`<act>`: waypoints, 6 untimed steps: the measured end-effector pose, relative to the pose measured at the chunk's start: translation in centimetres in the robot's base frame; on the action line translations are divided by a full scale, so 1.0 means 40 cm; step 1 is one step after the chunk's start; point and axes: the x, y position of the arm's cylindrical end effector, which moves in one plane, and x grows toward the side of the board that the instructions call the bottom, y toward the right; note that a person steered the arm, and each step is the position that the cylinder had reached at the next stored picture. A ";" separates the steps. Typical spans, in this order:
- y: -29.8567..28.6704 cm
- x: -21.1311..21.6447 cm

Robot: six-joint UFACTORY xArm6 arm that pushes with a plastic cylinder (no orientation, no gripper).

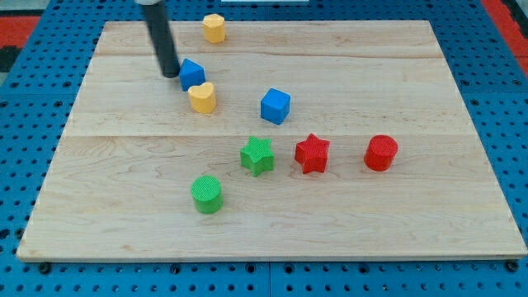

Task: Push the yellow heart towards the left

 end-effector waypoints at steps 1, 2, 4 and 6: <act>0.051 -0.002; -0.100 0.004; -0.010 0.252; 0.199 0.197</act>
